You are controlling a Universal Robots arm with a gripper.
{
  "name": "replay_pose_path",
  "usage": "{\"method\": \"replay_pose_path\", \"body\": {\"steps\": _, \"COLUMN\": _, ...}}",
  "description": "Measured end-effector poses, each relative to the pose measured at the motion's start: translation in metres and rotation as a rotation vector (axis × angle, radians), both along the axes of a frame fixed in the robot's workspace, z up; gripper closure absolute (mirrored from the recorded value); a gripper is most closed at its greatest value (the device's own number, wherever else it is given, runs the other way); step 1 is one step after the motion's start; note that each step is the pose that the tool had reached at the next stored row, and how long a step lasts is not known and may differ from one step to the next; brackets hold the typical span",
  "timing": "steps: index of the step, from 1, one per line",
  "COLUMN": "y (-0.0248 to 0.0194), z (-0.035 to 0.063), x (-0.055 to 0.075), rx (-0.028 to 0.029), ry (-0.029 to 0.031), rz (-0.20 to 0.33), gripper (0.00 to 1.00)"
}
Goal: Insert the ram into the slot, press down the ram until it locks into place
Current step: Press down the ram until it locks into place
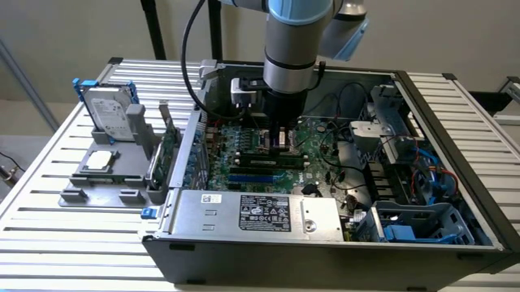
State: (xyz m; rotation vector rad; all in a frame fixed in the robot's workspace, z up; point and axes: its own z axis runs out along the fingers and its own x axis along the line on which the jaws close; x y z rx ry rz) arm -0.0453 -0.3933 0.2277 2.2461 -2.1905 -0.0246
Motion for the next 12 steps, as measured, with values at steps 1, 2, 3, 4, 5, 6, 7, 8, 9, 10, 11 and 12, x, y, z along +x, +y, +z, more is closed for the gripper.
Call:
{"method": "replay_pose_path", "body": {"steps": 1, "y": 0.0, "z": -0.0011, "x": 0.0, "rx": -0.0002, "ry": 0.0001, "rz": -0.001, "gripper": 0.89}}
{"method": "replay_pose_path", "body": {"steps": 2, "y": 0.0, "z": -0.0019, "x": 0.0, "rx": -0.0004, "ry": 0.0001, "rz": -0.003, "gripper": 0.89}}
{"method": "replay_pose_path", "body": {"steps": 3, "y": 0.0, "z": -0.002, "x": 0.0, "rx": -0.0002, "ry": 0.0006, "rz": -0.004, "gripper": 0.89}}
{"method": "replay_pose_path", "body": {"steps": 4, "y": 0.0, "z": -0.0016, "x": 0.0, "rx": 0.0002, "ry": 0.0026, "rz": -0.005, "gripper": 0.89}}
{"method": "replay_pose_path", "body": {"steps": 5, "y": 0.0001, "z": -0.0002, "x": 0.0, "rx": 0.0014, "ry": 0.0047, "rz": -0.006, "gripper": 0.89}}
{"method": "replay_pose_path", "body": {"steps": 6, "y": 0.0003, "z": 0.0022, "x": 0.0, "rx": 0.0025, "ry": 0.0061, "rz": -0.008, "gripper": 0.89}}
{"method": "replay_pose_path", "body": {"steps": 7, "y": 0.0002, "z": 0.0059, "x": 0.0, "rx": 0.0011, "ry": 0.0072, "rz": -0.01, "gripper": 0.89}}
{"method": "replay_pose_path", "body": {"steps": 8, "y": 0.0, "z": 0.0096, "x": 0.001, "rx": 0.0005, "ry": 0.0085, "rz": -0.011, "gripper": 0.89}}
{"method": "replay_pose_path", "body": {"steps": 9, "y": 0.0001, "z": 0.0126, "x": 0.001, "rx": 0.0007, "ry": 0.0094, "rz": -0.011, "gripper": 0.89}}
{"method": "replay_pose_path", "body": {"steps": 10, "y": 0.0001, "z": 0.0158, "x": 0.001, "rx": 0.0003, "ry": 0.0112, "rz": -0.012, "gripper": 0.89}}
{"method": "replay_pose_path", "body": {"steps": 11, "y": 0.0001, "z": 0.0191, "x": 0.002, "rx": 0.0005, "ry": 0.0126, "rz": -0.012, "gripper": 0.89}}
{"method": "replay_pose_path", "body": {"steps": 12, "y": 0.0001, "z": 0.0227, "x": 0.003, "rx": 0.0003, "ry": 0.0143, "rz": -0.012, "gripper": 0.89}}
